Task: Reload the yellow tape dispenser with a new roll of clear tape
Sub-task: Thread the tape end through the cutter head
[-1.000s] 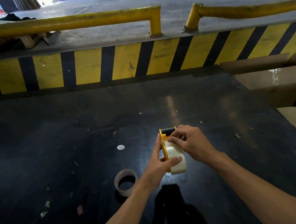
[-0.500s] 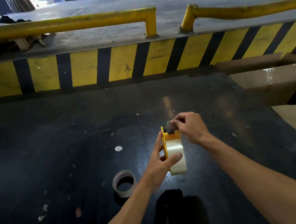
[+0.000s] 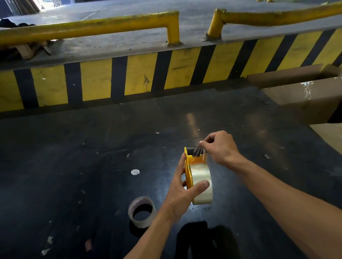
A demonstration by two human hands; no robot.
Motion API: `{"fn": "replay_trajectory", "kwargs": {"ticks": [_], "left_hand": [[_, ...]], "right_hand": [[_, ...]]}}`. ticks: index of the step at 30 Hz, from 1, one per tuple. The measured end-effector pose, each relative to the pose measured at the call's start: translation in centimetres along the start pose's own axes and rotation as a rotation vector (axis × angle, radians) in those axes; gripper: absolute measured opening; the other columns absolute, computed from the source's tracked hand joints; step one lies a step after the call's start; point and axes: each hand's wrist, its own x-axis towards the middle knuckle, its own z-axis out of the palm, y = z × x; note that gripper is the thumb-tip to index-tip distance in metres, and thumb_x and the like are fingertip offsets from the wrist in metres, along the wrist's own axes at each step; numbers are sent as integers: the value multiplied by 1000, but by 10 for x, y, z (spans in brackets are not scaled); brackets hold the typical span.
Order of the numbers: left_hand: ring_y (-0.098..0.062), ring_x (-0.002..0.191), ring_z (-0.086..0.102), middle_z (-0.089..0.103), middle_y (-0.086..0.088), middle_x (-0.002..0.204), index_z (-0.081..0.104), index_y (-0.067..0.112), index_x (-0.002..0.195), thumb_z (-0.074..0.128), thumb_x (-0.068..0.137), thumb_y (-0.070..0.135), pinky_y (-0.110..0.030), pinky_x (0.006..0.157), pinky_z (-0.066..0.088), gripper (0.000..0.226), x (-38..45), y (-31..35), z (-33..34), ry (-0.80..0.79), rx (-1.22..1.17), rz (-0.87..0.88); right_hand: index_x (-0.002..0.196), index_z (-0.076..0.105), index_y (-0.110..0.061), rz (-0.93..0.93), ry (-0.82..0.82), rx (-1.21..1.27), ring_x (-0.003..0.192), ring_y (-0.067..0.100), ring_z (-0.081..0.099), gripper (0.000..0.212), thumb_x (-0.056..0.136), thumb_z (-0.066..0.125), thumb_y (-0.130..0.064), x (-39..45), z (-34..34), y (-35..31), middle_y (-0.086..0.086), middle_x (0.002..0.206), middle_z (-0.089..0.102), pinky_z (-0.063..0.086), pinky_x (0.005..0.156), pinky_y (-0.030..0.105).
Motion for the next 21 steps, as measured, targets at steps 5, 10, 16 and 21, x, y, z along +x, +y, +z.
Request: {"fn": "replay_trajectory", "kwargs": {"ticks": [5,10,16,21], "left_hand": [[-14,115,64,52,12,137,26,59,150,87,77,33,-25,79,60,99,-4,5,1,-4,6,25],[-20,122,60,45,5,145,22,57,152,84,81,31,-29,84,61,99,-11,11,2,-77,60,15],[-19,116,65,52,5,140,25,56,152,85,75,37,-39,92,61,99,-18,17,5,-94,31,16],[-14,112,67,51,3,140,24,53,153,84,74,38,-34,86,62,100,-21,21,5,-118,41,32]], "right_hand": [[86,77,-8,10,19,-15,80,21,70,22,92,66,-27,-1,-1,0,7,83,75,60,79,46],[85,75,-13,-73,-28,-2,84,23,70,18,91,66,-28,-1,-6,-6,6,85,74,59,76,40],[89,76,-12,-152,-97,77,84,20,67,16,92,66,-25,-2,-11,-8,3,85,71,58,69,31],[86,75,-11,-172,-141,228,65,11,68,12,92,67,-17,-6,-10,-10,3,75,70,52,56,19]]}}
